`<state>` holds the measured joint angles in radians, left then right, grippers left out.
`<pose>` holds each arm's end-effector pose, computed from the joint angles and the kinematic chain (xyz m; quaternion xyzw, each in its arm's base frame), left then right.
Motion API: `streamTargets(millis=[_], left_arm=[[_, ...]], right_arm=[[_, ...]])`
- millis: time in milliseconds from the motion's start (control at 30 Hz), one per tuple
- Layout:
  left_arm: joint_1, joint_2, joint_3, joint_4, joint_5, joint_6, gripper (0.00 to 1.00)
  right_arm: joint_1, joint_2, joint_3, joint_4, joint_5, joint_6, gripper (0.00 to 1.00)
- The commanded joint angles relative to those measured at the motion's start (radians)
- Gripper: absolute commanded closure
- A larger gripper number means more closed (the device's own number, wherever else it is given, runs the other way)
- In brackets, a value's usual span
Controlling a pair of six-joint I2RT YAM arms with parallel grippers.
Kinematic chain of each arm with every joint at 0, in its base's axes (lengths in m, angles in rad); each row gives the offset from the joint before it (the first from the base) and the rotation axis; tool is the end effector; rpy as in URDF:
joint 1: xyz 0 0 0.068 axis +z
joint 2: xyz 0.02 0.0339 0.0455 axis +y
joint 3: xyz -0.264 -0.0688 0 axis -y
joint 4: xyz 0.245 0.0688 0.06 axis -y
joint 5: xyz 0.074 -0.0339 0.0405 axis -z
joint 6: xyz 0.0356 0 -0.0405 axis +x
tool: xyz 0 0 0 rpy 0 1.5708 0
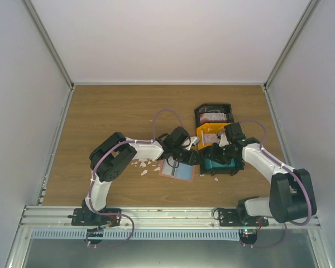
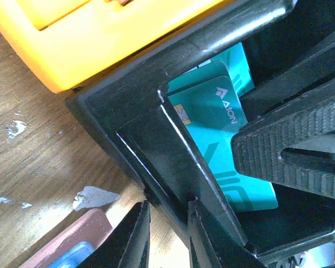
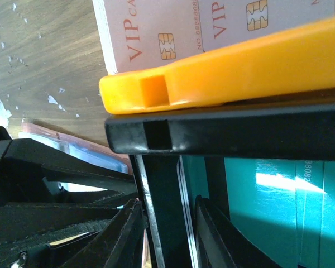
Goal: Put the credit cards into the card holder
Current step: Pick up the credit card from the storage box.
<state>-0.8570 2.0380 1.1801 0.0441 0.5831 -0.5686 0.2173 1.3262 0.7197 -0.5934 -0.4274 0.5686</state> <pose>0.2574 -0.3271 0.1277 0.2330 0.8655 -0.4335 0.0931 0.2215 0.0640 0.1801 0.1293 0.9526 0.2616 0.0866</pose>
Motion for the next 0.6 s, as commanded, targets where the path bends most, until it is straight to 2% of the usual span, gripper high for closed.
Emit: streamTargets(millis=[0, 200, 367, 567], left_arm=[[-0.011, 0.025, 0.009, 0.019, -0.018, 0.005, 0.78], [-0.011, 0.025, 0.006, 0.022, -0.017, 0.004, 0.78], [-0.011, 0.014, 0.0, 0.024, -0.023, 0.006, 0.78], [-0.011, -0.006, -0.004, 0.03, -0.023, 0.009, 0.74]], right_arm=[[0.008, 0.028, -0.004, -0.015, 0.011, -0.034, 0.72], [0.04, 0.07, 0.007, -0.008, 0.021, -0.066, 0.73], [0.058, 0.06, 0.021, -0.028, 0.117, -0.058, 0.89], [0.058, -0.024, 0.061, -0.098, 0.231, -0.042, 0.99]])
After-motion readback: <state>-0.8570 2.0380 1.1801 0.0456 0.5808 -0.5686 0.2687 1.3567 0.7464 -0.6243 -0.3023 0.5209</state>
